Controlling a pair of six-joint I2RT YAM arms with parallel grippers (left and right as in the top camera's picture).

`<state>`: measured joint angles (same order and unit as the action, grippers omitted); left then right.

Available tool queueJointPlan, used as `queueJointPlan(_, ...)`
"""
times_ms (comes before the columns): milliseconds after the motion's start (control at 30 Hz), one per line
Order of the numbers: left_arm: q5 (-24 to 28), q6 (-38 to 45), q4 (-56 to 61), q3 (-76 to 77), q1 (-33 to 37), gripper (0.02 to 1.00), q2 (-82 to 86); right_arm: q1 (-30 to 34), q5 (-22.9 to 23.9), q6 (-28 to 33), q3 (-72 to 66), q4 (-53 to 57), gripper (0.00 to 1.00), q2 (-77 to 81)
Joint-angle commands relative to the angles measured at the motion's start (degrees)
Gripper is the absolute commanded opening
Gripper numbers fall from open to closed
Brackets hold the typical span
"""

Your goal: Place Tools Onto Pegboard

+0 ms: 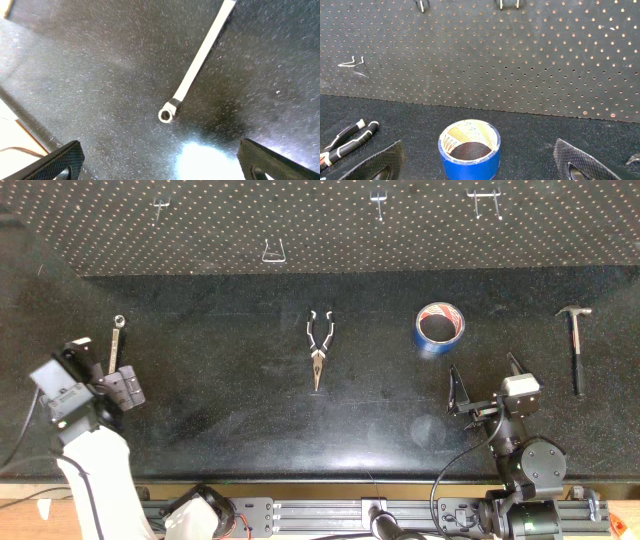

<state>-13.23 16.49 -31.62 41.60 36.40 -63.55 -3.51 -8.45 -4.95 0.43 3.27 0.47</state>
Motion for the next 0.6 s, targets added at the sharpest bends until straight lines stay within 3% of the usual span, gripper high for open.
queueJointPlan(33,18.86,13.14,-0.90,3.96,6.64,0.993,-7.19,-0.44,0.31,-0.81,-0.20,0.35,0.976,-0.42)
queueJointPlan(100,24.02,17.25,-2.01,6.16,6.78,0.993,-11.87,-0.44,0.31,-0.81,-0.20,0.35,0.976,-0.39)
queueJointPlan(267,28.72,18.32,-0.26,11.58,6.71,0.993,-23.56,-0.44,0.31,-0.81,-0.20,0.35,0.976,-0.42)
queueJointPlan(600,28.59,20.50,2.45,20.94,6.71,0.993,-37.18,-0.44,0.31,-0.81,-0.20,0.35,0.976,-0.42)
